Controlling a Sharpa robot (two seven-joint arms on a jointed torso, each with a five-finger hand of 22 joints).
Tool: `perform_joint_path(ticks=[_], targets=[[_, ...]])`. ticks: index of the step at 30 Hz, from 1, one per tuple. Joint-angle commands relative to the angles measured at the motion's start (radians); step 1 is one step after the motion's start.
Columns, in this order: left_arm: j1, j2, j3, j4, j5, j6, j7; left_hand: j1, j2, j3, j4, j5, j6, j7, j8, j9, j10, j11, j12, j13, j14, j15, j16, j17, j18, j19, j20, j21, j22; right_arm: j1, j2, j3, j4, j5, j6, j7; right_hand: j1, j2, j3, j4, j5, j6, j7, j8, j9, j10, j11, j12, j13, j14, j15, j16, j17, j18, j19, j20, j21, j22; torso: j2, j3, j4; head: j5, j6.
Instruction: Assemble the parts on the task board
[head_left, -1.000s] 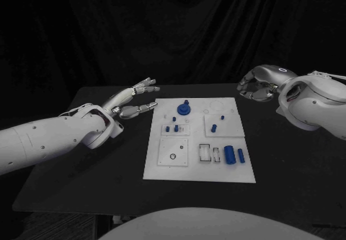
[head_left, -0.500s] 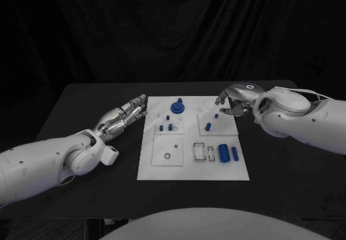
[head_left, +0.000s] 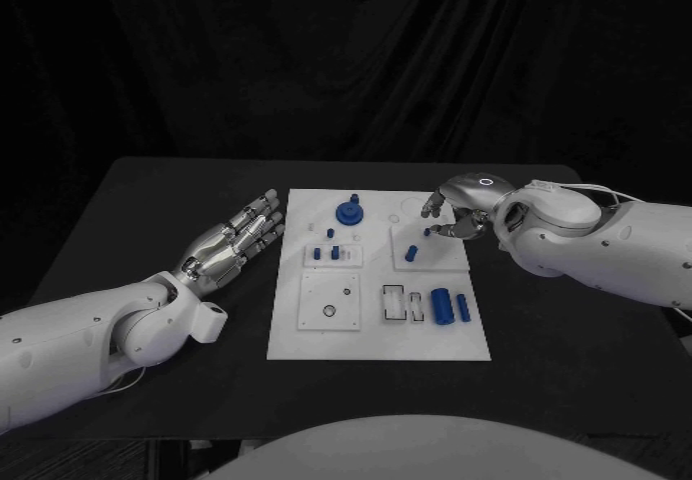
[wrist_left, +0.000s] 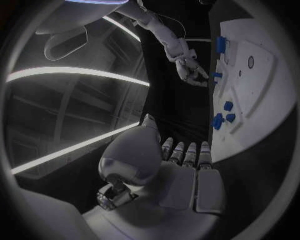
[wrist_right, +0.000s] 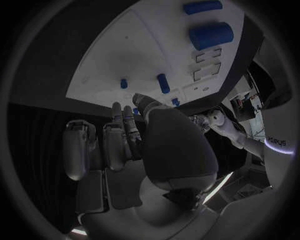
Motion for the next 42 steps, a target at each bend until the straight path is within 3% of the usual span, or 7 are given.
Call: perform_joint_path(ticks=[1,5,11,20,29,34,42], targets=[[-0.003,0.004,0.001,0.000,0.026,0.032,0.242,0.018,-0.003,0.002,-0.012,0.011,0.002,0.003,-0.003,0.001,0.001,0.005,-0.003,-0.001,0.000,0.000,-0.004,-0.001,-0.020,0.000,-0.007,-0.003,-0.001,-0.011,0.005,0.000,-0.015,-0.014,-0.004,0.003,0.007,0.001,0.003,0.000,0.012,0.002,-0.005,-0.005,-0.003,0.008,0.001,-0.009,-0.007,0.039,0.001,0.001,0.110,-0.007,0.025,0.002,0.004,0.220,-0.001,-0.0165,0.0028,-0.008,0.000],[-0.006,0.007,0.001,-0.003,0.027,0.038,0.244,0.039,-0.003,0.007,-0.033,0.042,0.004,0.004,-0.003,0.001,0.001,0.009,-0.003,-0.001,0.000,0.008,-0.004,-0.001,-0.027,0.000,-0.005,-0.003,-0.001,-0.021,0.015,0.000,-0.038,-0.014,-0.006,-0.001,0.019,-0.001,0.008,-0.006,0.041,-0.002,-0.009,-0.006,-0.011,0.006,0.004,-0.021,-0.024,0.037,0.002,-0.002,0.105,-0.005,0.020,0.001,-0.002,0.218,-0.004,-0.0174,0.0077,-0.017,0.000],[-0.011,0.006,0.001,-0.001,0.027,0.047,0.245,0.046,-0.005,0.007,-0.044,0.043,0.011,0.009,-0.002,0.002,0.001,0.012,-0.003,-0.001,0.000,0.015,-0.004,-0.001,-0.029,0.000,0.000,-0.003,-0.001,-0.031,0.026,0.000,-0.066,-0.014,-0.010,-0.001,0.024,0.001,0.011,-0.009,0.055,0.006,-0.011,-0.002,-0.013,0.001,0.005,-0.027,-0.032,0.033,0.002,-0.007,0.098,-0.003,0.015,0.002,-0.010,0.215,-0.007,-0.0153,0.0101,-0.018,0.000],[-0.017,0.005,0.001,-0.002,0.027,0.055,0.247,0.058,-0.004,0.007,-0.066,0.065,0.017,0.015,-0.001,0.003,0.001,0.021,-0.003,-0.001,0.000,0.030,-0.004,-0.001,-0.029,0.000,0.016,-0.003,0.002,-0.041,0.038,0.000,-0.085,-0.014,-0.030,0.010,0.021,0.003,0.007,-0.009,0.045,0.024,-0.015,0.003,-0.012,0.017,0.004,-0.023,-0.041,0.033,0.003,-0.006,0.098,-0.004,0.016,0.002,-0.007,0.216,-0.008,-0.0088,0.0064,-0.011,0.000],[-0.020,0.004,0.001,-0.007,0.027,0.058,0.247,0.065,-0.007,0.006,-0.083,0.069,0.028,0.016,0.001,0.004,0.001,0.023,-0.003,0.000,0.000,0.030,-0.004,-0.001,-0.024,0.000,0.021,-0.002,0.009,-0.055,0.053,0.000,-0.108,-0.014,-0.038,0.018,0.019,0.009,0.002,-0.007,0.028,0.043,-0.011,0.010,-0.008,0.061,-0.003,-0.005,-0.046,0.036,0.000,-0.001,0.102,-0.006,0.022,0.001,0.002,0.219,-0.010,-0.0012,0.0101,-0.008,0.000],[-0.021,0.004,0.001,-0.010,0.027,0.059,0.248,0.068,-0.005,0.005,-0.092,0.078,0.029,0.018,0.000,0.004,0.002,0.029,-0.003,0.000,0.000,0.038,-0.004,-0.001,-0.024,0.001,0.029,-0.001,0.014,-0.063,0.065,0.000,-0.123,-0.014,-0.035,0.022,0.019,0.009,0.001,-0.007,0.026,0.042,-0.011,0.009,-0.008,0.071,-0.005,-0.001,-0.046,0.036,0.000,0.000,0.103,-0.007,0.024,0.000,0.005,0.220,-0.010,-0.0019,0.0059,-0.003,0.000],[-0.024,0.005,0.001,-0.014,0.027,0.064,0.248,0.073,-0.004,0.006,-0.107,0.093,0.034,0.019,0.001,0.005,0.004,0.031,-0.002,0.000,0.000,0.047,-0.004,-0.001,-0.022,0.002,0.040,0.001,0.021,-0.080,0.087,0.001,-0.152,-0.008,-0.039,0.032,0.023,0.014,0.004,-0.009,0.031,0.049,-0.009,0.011,-0.006,0.090,-0.009,0.005,-0.048,0.037,-0.001,0.001,0.104,-0.008,0.027,0.000,0.008,0.221,-0.011,-0.0007,0.0079,-0.004,0.000]])
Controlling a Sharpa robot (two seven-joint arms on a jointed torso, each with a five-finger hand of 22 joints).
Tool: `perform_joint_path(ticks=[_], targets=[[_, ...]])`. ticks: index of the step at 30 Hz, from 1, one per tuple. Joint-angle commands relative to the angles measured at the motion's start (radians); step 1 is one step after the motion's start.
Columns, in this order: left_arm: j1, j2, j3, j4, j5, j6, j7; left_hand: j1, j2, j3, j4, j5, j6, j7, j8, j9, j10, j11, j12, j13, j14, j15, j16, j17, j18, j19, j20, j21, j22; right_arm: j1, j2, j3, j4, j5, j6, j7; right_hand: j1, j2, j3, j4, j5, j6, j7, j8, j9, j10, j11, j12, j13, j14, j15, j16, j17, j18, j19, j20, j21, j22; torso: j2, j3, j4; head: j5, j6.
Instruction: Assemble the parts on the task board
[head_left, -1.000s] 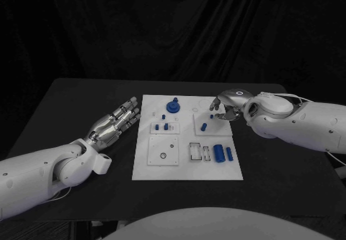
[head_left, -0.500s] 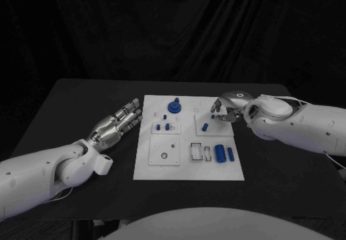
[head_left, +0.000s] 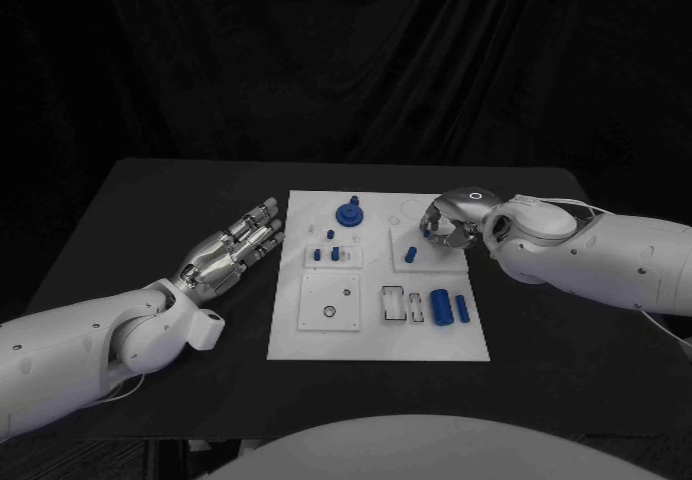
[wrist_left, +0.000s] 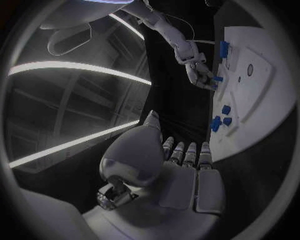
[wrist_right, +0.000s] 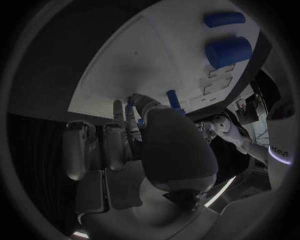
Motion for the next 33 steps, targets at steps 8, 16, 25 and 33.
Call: perform_joint_path(ticks=[8,16,25,33], targets=[[-0.006,0.002,0.001,-0.004,0.008,0.022,0.241,0.009,0.003,0.000,-0.018,0.022,0.010,0.003,0.001,0.001,0.004,0.015,-0.002,0.000,0.001,0.018,-0.004,-0.001,-0.003,0.001,0.019,0.002,0.007,-0.022,0.028,0.001,-0.035,0.013,-0.022,0.024,0.009,0.015,-0.001,-0.005,0.011,0.027,0.007,0.015,0.008,0.022,-0.003,0.009,-0.004,0.038,0.002,0.007,0.104,-0.008,0.027,0.001,0.008,0.222,-0.003,0.0020,0.0007,0.003,0.000],[-0.009,0.004,0.001,-0.011,0.008,0.029,0.233,0.014,0.007,0.003,-0.035,0.066,0.016,0.010,0.002,0.002,0.007,0.021,-0.001,0.001,0.001,0.028,-0.004,-0.001,0.001,0.003,0.033,0.003,0.011,-0.029,0.041,0.001,-0.047,0.016,-0.032,0.026,0.031,0.036,0.003,-0.023,0.017,0.083,0.016,0.046,0.032,0.068,-0.016,0.026,-0.004,0.039,-0.001,0.009,0.106,-0.009,0.030,0.000,0.012,0.223,-0.002,0.0027,0.0029,-0.001,0.000],[-0.011,0.007,0.001,-0.018,0.009,0.036,0.223,0.020,0.007,0.005,-0.049,0.090,0.018,0.015,0.002,0.002,0.007,0.023,-0.001,0.001,0.001,0.033,-0.004,-0.001,0.003,0.004,0.040,0.004,0.013,-0.030,0.043,0.001,-0.051,0.016,-0.044,0.026,0.061,0.057,-0.004,-0.058,0.024,0.133,0.030,0.081,0.073,0.118,-0.032,0.041,-0.003,0.041,-0.012,0.011,0.108,-0.010,0.032,-0.010,0.016,0.225,-0.002,0.0029,0.0008,0.002,0.000],[-0.011,0.010,0.001,-0.027,0.009,0.041,0.208,0.038,0.008,0.013,-0.081,0.143,0.019,0.025,0.002,0.003,0.006,0.026,-0.001,0.001,0.001,0.039,-0.004,-0.001,0.006,0.005,0.048,0.004,0.012,-0.029,0.030,0.002,-0.035,0.016,-0.058,0.019,0.068,0.060,-0.014,-0.072,0.020,0.148,0.034,0.096,0.098,0.147,-0.036,0.044,-0.005,0.041,-0.015,0.011,0.107,-0.010,0.033,-0.013,0.018,0.225,-0.003,0.0027,0.0001,0.007,0.000]])
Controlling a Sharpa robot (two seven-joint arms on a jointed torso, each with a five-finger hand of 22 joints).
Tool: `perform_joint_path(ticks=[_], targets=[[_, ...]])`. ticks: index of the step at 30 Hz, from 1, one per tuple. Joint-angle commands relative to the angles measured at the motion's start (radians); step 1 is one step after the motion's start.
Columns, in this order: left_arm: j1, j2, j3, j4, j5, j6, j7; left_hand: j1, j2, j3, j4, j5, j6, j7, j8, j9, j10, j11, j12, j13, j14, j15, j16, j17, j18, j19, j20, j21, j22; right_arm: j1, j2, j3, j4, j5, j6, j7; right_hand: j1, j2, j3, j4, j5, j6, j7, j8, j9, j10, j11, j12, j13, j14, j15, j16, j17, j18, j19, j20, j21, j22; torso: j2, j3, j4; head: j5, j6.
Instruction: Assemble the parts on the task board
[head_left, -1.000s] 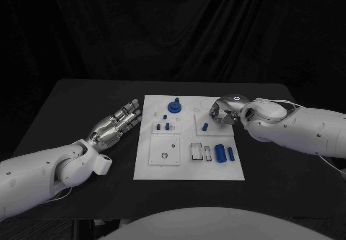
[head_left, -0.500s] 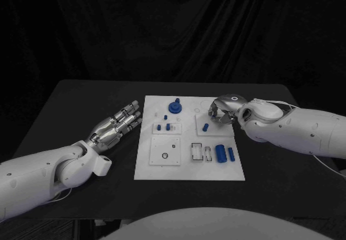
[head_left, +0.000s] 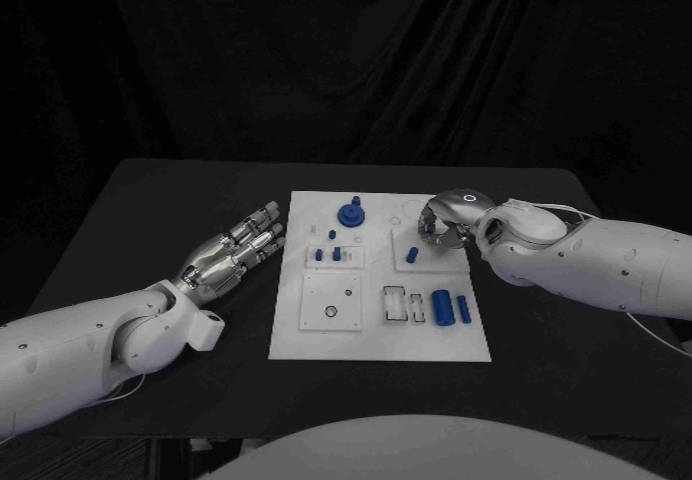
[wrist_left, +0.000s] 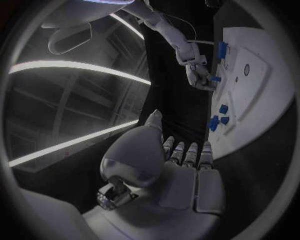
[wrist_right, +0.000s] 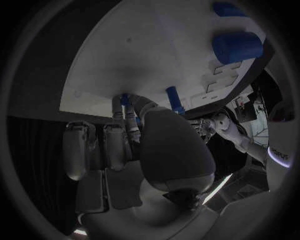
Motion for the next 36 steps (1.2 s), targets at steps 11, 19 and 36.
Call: perform_joint_path(ticks=[11,19,36], targets=[[-0.002,0.008,0.001,-0.007,0.008,0.019,0.196,0.017,0.003,0.002,-0.015,0.024,0.003,0.012,0.003,0.001,0.001,0.008,-0.002,0.000,0.000,0.009,-0.004,-0.001,0.006,-0.001,0.008,0.004,0.001,0.019,-0.033,-0.002,0.037,0.000,-0.008,-0.025,0.009,-0.002,-0.002,-0.010,-0.006,0.008,0.001,0.004,0.008,0.031,-0.014,0.003,0.000,0.039,-0.007,0.004,0.104,-0.009,0.031,-0.006,0.003,0.224,-0.001,-0.0002,-0.0007,0.005,0.000],[-0.002,0.013,0.001,-0.008,0.008,0.020,0.192,0.019,0.003,0.004,-0.019,0.031,0.005,0.015,0.003,0.002,0.001,0.007,-0.002,0.000,0.000,0.010,-0.004,-0.001,0.006,-0.001,0.009,0.004,0.001,0.064,-0.057,-0.002,0.082,0.000,-0.011,-0.030,0.011,-0.001,-0.002,-0.012,-0.010,0.006,0.002,0.003,0.011,0.035,-0.014,0.002,-0.001,0.039,-0.007,0.003,0.103,-0.009,0.029,-0.006,0.001,0.223,0.000,0.0000,-0.0004,0.012,0.000],[-0.002,0.016,0.001,0.003,0.008,0.013,0.197,0.025,0.004,0.009,-0.031,0.048,0.011,0.023,0.004,0.003,0.001,0.006,-0.002,0.000,0.000,0.012,-0.004,-0.001,0.006,0.000,0.011,0.004,0.000,0.104,-0.106,-0.003,0.322,0.000,0.024,-0.054,0.018,-0.005,-0.006,-0.016,-0.030,-0.012,0.007,-0.008,0.018,0.032,-0.008,-0.011,-0.008,0.033,-0.003,-0.005,0.091,-0.005,0.017,-0.003,-0.016,0.218,0.000,0.0009,-0.0002,0.036,0.000]])
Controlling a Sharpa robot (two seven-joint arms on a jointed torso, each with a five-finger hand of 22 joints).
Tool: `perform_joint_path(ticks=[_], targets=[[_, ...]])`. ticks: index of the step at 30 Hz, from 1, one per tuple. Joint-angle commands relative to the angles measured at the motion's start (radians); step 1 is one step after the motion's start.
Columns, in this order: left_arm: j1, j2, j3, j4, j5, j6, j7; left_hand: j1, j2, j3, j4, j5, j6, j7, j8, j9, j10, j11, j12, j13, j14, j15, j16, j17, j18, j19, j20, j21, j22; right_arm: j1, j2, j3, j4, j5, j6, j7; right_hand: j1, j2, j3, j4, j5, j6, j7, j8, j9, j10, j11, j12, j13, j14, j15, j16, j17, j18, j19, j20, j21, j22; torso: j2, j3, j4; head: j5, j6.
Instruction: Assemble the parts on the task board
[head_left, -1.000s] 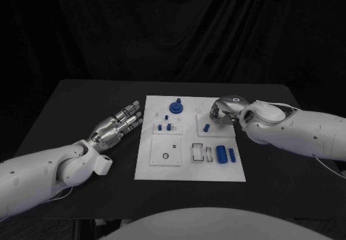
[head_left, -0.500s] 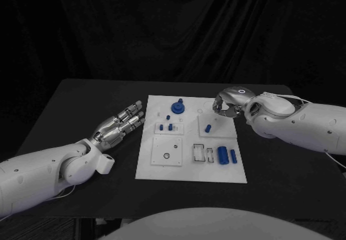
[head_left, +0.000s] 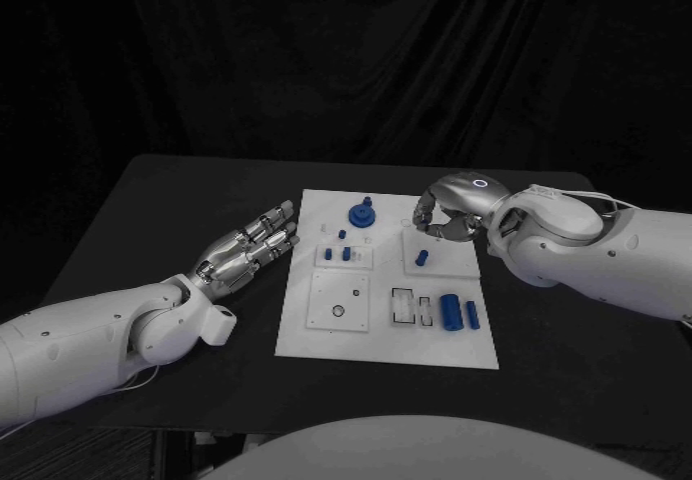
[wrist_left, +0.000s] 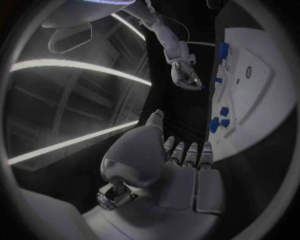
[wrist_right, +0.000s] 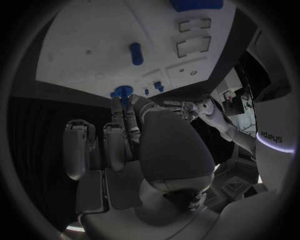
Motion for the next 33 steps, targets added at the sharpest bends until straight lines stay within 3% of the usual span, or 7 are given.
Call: perform_joint_path(ticks=[1,5,10,14,23,33], targets=[[-0.001,0.000,0.001,0.005,0.007,0.004,0.196,0.013,-0.001,0.001,-0.006,0.004,0.002,0.007,0.004,0.001,0.001,0.006,-0.002,-0.001,0.001,0.007,-0.004,-0.001,0.006,-0.003,0.006,0.004,0.000,-0.005,0.003,0.000,0.048,-0.003,0.023,-0.033,0.012,-0.001,-0.001,-0.006,-0.006,-0.006,0.002,-0.005,0.002,0.022,-0.015,-0.005,-0.002,0.033,-0.003,-0.005,0.091,-0.005,0.018,-0.003,-0.005,0.217,0.000,0.0005,-0.0007,0.007,0.000],[-0.001,-0.001,0.001,0.009,0.007,0.003,0.196,0.013,-0.001,0.001,-0.007,0.006,0.004,0.007,0.004,0.001,0.001,0.006,-0.001,-0.001,0.001,0.006,-0.004,-0.001,0.006,-0.003,0.005,0.004,-0.001,-0.022,0.024,0.000,0.096,-0.012,0.028,-0.038,0.015,-0.003,-0.001,-0.008,-0.012,-0.012,0.005,-0.010,0.003,0.021,-0.012,-0.009,-0.004,0.032,-0.001,-0.006,0.090,-0.004,0.016,-0.002,-0.008,0.217,0.000,0.0008,0.0001,0.011,0.000],[-0.001,0.002,0.001,0.011,0.007,0.002,0.196,0.013,0.000,0.002,-0.008,0.009,0.005,0.008,0.005,0.001,0.001,0.007,-0.001,-0.001,0.001,0.005,-0.004,-0.001,0.007,-0.002,0.005,0.004,0.001,-0.051,0.068,-0.001,0.111,-0.047,0.038,-0.041,0.014,-0.004,-0.002,-0.007,-0.014,-0.015,0.006,-0.012,0.003,0.021,-0.011,-0.010,-0.005,0.032,0.000,-0.006,0.090,-0.004,0.016,-0.002,-0.008,0.216,0.002,0.0016,-0.0001,0.021,0.000],[-0.001,0.003,0.001,0.014,0.007,0.002,0.196,0.013,0.000,0.002,-0.009,0.011,0.006,0.009,0.005,0.001,0.001,0.007,-0.001,-0.001,0.001,0.005,-0.004,-0.001,0.007,-0.002,0.005,0.004,0.000,-0.077,0.110,0.000,0.101,-0.082,0.035,-0.038,0.014,-0.005,-0.002,-0.007,-0.016,-0.018,0.006,-0.014,0.003,0.021,-0.011,-0.012,-0.006,0.032,0.001,-0.005,0.091,-0.004,0.016,-0.001,-0.008,0.216,0.000,0.0013,-0.0006,0.034,0.000],[-0.001,0.004,0.001,0.016,0.007,-0.001,0.202,0.013,0.001,0.003,-0.009,0.013,0.007,0.009,0.005,0.001,0.001,0.008,-0.001,-0.001,0.001,0.005,-0.004,-0.001,0.007,-0.003,0.005,0.004,-0.002,-0.120,0.179,0.000,0.063,-0.107,0.024,-0.025,0.014,-0.006,-0.003,-0.007,-0.017,-0.020,0.007,-0.016,0.003,0.022,-0.010,-0.013,-0.006,0.033,0.001,-0.004,0.093,-0.004,0.016,-0.001,-0.007,0.217,-0.001,0.0009,-0.0002,0.043,0.000],[-0.001,0.012,0.001,0.010,0.007,0.003,0.201,0.013,0.001,0.004,-0.010,0.017,0.007,0.009,0.005,0.001,0.001,0.008,-0.001,-0.001,0.001,0.004,-0.004,-0.001,0.007,-0.004,0.004,0.003,-0.004,-0.144,0.214,0.000,0.037,-0.146,0.015,-0.017,0.015,-0.008,-0.003,-0.008,-0.019,-0.025,0.008,-0.020,0.003,0.023,-0.010,-0.014,-0.007,0.033,0.002,-0.004,0.092,-0.005,0.017,0.000,-0.006,0.217,0.000,0.0016,-0.0001,0.049,0.000]])
